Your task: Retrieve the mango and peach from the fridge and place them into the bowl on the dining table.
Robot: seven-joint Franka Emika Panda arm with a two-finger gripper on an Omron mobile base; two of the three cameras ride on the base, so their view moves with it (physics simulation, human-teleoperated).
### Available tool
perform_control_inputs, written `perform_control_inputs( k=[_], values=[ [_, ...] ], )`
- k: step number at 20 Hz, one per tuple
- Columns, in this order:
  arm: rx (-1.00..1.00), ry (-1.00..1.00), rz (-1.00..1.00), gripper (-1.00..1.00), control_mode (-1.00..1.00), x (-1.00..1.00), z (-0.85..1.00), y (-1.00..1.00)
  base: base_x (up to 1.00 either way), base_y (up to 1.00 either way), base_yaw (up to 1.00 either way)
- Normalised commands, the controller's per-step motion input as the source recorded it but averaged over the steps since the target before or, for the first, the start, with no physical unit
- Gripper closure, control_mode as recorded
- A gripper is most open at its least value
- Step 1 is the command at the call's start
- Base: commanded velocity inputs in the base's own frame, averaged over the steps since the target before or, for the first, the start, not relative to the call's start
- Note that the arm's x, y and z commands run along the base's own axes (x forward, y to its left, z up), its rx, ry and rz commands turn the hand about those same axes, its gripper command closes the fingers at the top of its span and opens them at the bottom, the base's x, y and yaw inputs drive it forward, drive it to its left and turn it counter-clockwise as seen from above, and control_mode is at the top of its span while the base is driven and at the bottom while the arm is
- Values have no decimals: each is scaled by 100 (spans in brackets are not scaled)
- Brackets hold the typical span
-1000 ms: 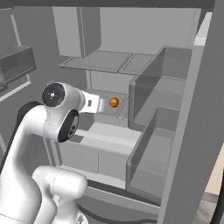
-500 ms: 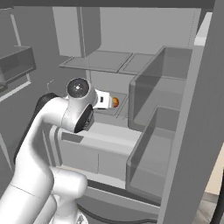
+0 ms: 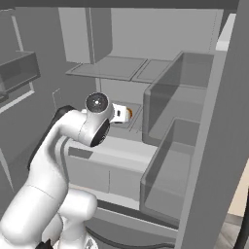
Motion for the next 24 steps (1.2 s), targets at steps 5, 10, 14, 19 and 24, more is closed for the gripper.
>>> perform_control_inputs(
  k=[5,10,14,19,24],
  values=[
    [0,0,0,-100,-100,52,-20,0,0,0,0],
    [0,0,0,-100,-100,51,-16,0,0,0,0],
    [0,0,0,-100,-100,48,-20,0,0,0,0],
    [0,0,0,-100,-100,44,-21,0,0,0,0],
    [0,0,0,-100,-100,46,-20,-2,0,0,0]
  ],
)
